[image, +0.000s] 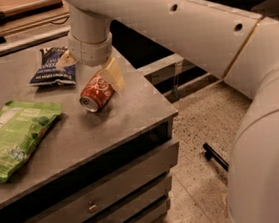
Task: Place coke can upright
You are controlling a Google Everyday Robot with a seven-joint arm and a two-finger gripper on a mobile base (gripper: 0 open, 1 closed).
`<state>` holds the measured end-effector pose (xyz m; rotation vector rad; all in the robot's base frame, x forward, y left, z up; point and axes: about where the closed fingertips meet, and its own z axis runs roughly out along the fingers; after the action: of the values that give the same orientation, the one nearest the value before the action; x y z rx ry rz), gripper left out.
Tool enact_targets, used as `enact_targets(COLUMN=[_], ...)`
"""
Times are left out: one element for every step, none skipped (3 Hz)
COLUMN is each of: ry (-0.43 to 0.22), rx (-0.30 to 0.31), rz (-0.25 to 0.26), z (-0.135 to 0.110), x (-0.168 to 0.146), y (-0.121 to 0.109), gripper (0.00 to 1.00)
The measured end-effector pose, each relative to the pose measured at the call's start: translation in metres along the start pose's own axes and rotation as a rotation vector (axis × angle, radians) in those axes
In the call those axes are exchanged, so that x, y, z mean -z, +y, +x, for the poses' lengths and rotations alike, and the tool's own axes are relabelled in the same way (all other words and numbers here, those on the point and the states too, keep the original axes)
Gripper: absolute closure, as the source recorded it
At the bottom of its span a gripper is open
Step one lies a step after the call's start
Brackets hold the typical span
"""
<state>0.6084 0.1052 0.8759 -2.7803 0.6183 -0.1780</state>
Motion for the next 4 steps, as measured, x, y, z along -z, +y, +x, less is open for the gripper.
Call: enact_targets(ry=[-0.025,-0.015,-0.004,-0.002], rx=[0.050,0.056,0.013,-0.037], rz=[-0.057,-0.123,-0.176,-0.214], z=[-0.012,-0.022,-0.029,-0.032], x=[-0.011,-0.022,-0.034,-0.044], y=[0.001,0.005,0.014,0.023], gripper=[0.00,0.00,0.00,0.00])
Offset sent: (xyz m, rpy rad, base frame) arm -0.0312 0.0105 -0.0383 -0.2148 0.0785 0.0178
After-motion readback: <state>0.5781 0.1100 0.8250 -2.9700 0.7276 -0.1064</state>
